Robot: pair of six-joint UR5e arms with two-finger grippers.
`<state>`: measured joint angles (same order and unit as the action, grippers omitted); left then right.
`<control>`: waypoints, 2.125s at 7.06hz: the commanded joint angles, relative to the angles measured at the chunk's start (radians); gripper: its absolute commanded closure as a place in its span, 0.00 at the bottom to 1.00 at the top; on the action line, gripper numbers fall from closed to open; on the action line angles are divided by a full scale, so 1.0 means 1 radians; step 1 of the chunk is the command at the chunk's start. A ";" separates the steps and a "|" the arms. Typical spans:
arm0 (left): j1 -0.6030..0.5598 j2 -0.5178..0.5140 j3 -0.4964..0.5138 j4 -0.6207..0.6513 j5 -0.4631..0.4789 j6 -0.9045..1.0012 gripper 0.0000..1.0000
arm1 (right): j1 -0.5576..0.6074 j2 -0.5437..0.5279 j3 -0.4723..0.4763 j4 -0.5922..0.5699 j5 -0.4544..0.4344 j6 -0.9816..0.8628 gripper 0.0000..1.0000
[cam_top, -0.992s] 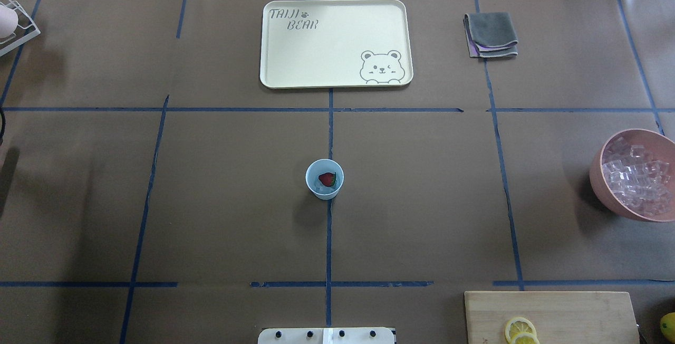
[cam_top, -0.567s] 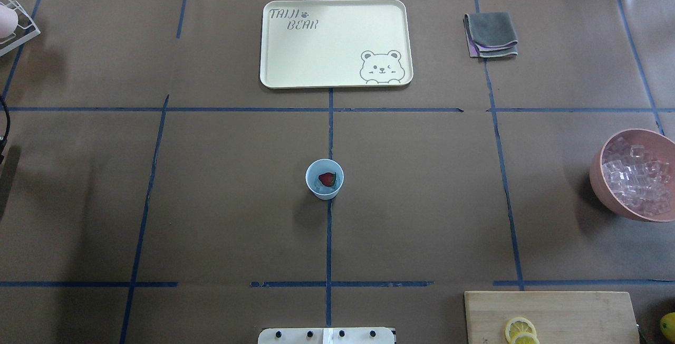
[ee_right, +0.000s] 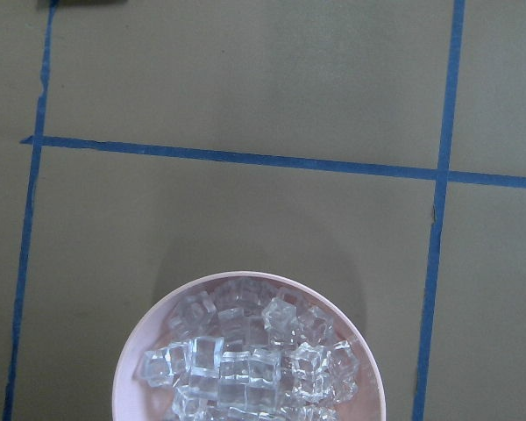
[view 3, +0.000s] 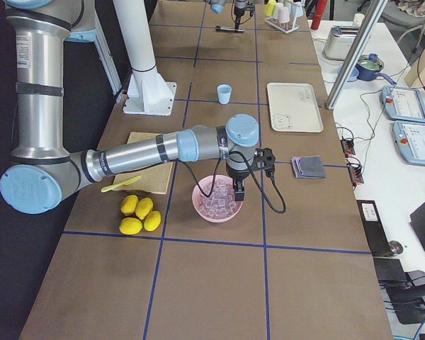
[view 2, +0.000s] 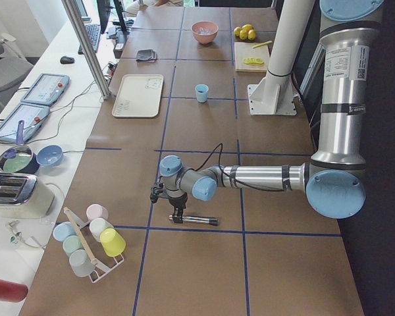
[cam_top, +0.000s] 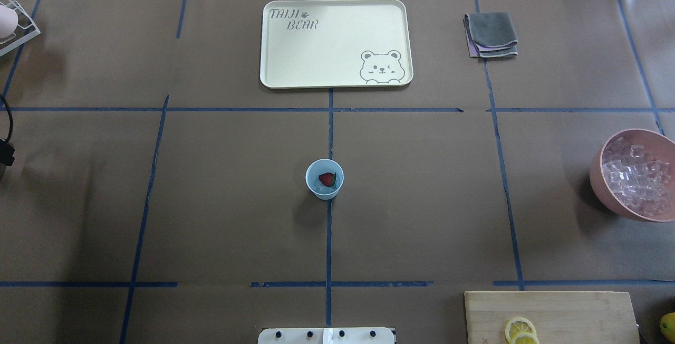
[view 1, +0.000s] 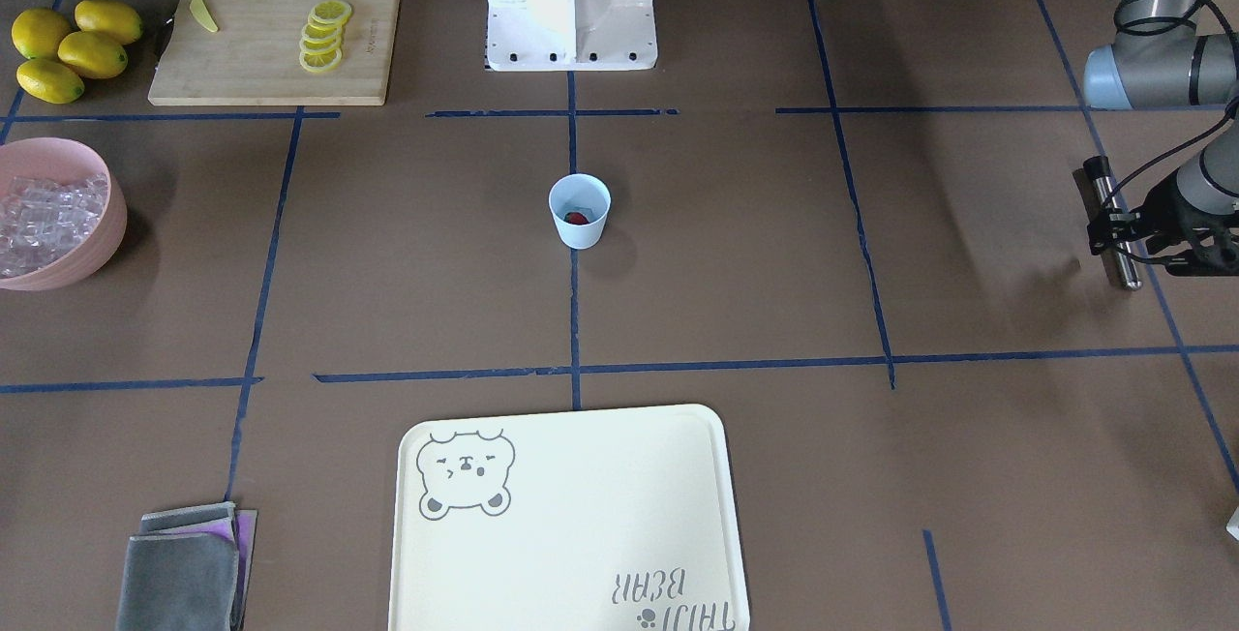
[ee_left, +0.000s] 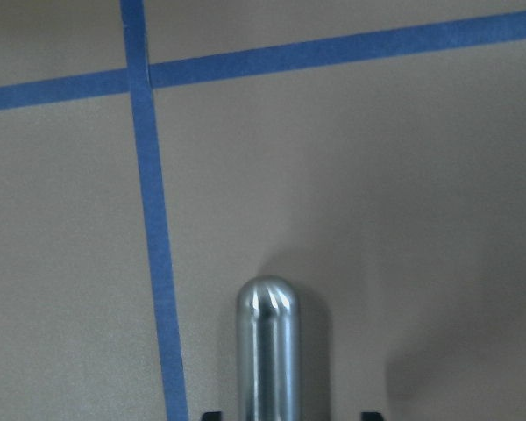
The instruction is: Mash ice and strawberries in cup
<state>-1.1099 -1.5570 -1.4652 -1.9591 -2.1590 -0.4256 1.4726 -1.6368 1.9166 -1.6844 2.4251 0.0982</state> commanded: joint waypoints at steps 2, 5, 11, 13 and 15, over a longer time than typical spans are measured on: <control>-0.028 0.029 -0.168 0.014 -0.015 0.030 0.00 | 0.002 -0.001 0.002 0.002 -0.015 -0.006 0.00; -0.319 0.037 -0.213 0.208 -0.230 0.343 0.00 | 0.066 -0.055 -0.034 -0.003 -0.029 -0.136 0.00; -0.538 0.055 -0.279 0.623 -0.255 0.633 0.00 | 0.109 -0.040 -0.146 0.005 -0.052 -0.219 0.00; -0.536 0.054 -0.279 0.617 -0.255 0.595 0.00 | 0.092 -0.038 -0.143 0.005 -0.060 -0.215 0.00; -0.533 0.049 -0.279 0.602 -0.255 0.548 0.00 | 0.069 -0.029 -0.142 0.005 -0.075 -0.184 0.00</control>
<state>-1.6446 -1.5049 -1.7430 -1.3522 -2.4144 0.1461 1.5522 -1.6707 1.7735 -1.6790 2.3611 -0.0975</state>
